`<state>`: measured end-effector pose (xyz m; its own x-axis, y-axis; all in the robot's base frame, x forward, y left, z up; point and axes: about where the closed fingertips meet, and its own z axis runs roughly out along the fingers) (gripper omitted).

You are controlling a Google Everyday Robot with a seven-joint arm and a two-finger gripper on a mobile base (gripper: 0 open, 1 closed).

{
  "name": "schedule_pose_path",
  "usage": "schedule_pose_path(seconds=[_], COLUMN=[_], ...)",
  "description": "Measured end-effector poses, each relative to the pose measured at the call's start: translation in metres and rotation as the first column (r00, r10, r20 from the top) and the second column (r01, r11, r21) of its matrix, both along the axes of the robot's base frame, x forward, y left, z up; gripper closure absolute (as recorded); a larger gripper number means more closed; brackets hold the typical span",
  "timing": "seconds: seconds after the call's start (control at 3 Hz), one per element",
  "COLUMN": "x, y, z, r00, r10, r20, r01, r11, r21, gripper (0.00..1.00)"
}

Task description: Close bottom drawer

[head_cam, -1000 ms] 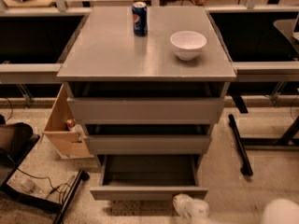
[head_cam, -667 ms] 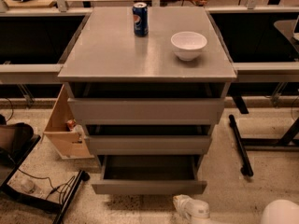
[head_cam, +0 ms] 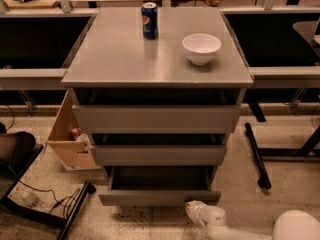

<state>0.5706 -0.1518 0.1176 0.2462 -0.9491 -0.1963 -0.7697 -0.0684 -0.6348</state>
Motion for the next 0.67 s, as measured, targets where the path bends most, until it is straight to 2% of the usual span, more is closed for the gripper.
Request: schedule_pose_path(seconds=[0.33,0.67], x=[0.009,0.019], y=[0.001,0.013], z=[0.002,-0.003], r00=[0.9998,0.9974], r10=[0.014,0.065], r20=[0.015,0.031], r01=[-0.014,-0.066], r11=[1.0,0.998], r21=[0.012,0.015], gripper=[1.0,1.0])
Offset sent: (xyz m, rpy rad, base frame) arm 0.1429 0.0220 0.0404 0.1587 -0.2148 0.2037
